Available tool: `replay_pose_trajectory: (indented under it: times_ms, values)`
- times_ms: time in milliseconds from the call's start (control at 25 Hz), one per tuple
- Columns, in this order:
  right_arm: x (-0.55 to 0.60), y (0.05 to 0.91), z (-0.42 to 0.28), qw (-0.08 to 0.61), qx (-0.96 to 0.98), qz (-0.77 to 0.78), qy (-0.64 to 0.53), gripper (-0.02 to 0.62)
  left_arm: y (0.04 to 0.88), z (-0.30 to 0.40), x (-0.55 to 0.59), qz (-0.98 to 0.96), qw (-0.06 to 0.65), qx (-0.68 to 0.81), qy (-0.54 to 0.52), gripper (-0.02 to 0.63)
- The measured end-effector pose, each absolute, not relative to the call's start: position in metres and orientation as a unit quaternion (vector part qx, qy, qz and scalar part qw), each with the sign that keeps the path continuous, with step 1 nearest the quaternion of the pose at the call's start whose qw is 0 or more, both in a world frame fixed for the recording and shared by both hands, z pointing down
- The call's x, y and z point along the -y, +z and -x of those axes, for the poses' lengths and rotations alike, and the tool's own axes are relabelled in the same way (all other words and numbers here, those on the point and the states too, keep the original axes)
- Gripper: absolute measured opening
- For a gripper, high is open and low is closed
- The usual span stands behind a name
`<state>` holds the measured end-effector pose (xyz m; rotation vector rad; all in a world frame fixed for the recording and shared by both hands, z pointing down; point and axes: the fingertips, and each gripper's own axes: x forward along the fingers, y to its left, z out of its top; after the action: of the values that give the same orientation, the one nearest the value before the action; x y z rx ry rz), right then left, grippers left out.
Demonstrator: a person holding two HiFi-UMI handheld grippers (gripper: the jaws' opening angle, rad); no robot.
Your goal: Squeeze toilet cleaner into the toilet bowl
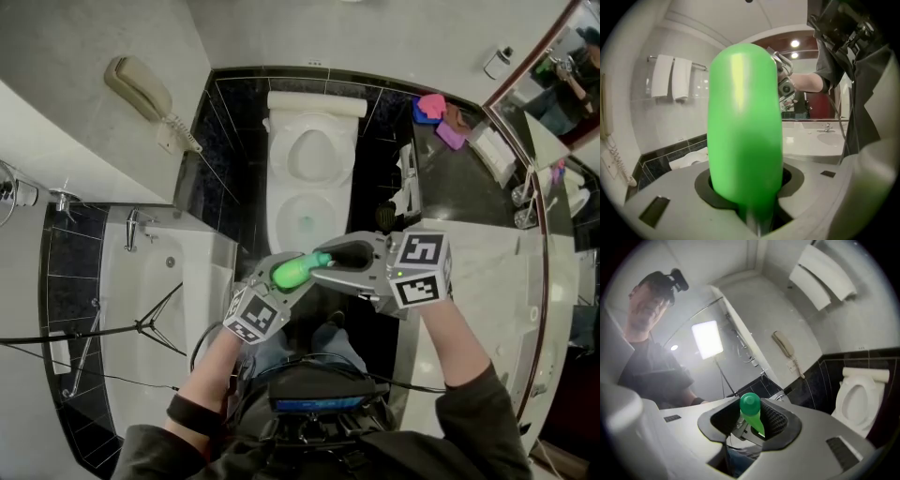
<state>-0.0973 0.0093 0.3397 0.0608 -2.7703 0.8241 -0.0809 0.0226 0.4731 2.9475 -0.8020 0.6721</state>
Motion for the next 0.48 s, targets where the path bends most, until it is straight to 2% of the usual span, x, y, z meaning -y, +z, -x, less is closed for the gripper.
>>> replay_pose_trajectory:
  times_ms: [240,480]
  values:
    - [-0.0003,0.3478,0.0957,0.093,0.887,-0.124,0.435,0.155,0.4836,0.0880,-0.0115,-0.922,-0.005,0.319,0.222,0.183]
    - [0.0001,0.3500,0.0943,0.065,0.871,-0.150,0.464,0.162,0.4854,0.0856,-0.0144,-0.924,0.008,0.316,0.216,0.184]
